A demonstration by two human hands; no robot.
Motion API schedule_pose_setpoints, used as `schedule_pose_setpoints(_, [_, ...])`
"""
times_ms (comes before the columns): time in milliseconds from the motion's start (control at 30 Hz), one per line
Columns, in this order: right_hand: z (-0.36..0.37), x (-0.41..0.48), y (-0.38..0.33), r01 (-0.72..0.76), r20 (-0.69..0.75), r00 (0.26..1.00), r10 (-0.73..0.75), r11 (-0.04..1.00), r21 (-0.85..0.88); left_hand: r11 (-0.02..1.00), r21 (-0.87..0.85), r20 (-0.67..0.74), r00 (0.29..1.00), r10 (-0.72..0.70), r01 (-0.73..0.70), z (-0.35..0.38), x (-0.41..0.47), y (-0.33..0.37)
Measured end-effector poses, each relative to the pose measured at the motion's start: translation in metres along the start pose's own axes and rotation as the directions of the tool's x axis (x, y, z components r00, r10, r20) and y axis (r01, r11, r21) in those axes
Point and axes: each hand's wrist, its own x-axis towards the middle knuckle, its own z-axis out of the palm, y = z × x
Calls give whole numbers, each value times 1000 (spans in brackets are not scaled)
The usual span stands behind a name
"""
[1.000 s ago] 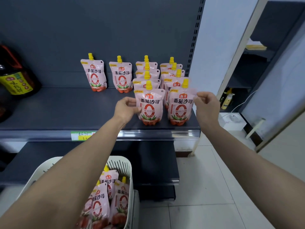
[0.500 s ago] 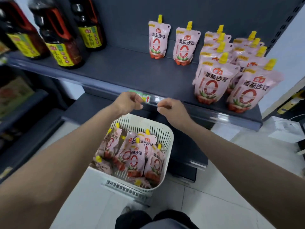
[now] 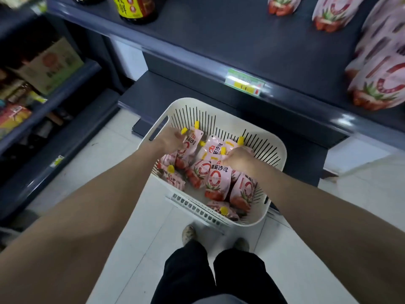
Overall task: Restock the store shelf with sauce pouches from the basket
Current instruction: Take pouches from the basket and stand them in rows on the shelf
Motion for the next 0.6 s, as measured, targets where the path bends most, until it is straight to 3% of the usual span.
schedule_pose_setpoints(133, [29,24,7,-153,9,988,153,984,88,997,66,19,999,-47,45,4,11,-20])
schedule_pose_setpoints(300, [54,47,11,-272,-94,945,313,912,307,983,129,39,990,-133,127,12,29,-37])
schedule_pose_setpoints(467, [60,61,7,-259,-113,946,304,917,303,987,109,27,993,-118,114,20,47,-39])
schedule_pose_setpoints(600, [59,64,11,-249,-115,952,283,938,242,996,36,94,992,-84,81,27,59,-33])
